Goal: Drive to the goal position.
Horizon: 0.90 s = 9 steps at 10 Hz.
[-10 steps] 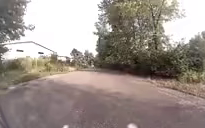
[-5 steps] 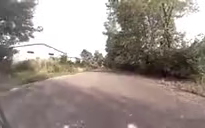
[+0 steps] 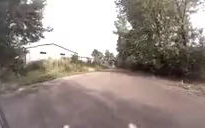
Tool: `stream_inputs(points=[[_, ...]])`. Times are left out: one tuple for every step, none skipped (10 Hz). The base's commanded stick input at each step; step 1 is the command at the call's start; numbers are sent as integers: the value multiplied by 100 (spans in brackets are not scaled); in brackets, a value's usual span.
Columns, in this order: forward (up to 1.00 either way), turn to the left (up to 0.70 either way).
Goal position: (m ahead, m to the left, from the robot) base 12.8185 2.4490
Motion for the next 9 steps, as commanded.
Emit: stream_inputs(points=[[70,0],[70,0],[70,0],[70,0],[70,0],[70,0],[70,0],[70,0],[70,0]])
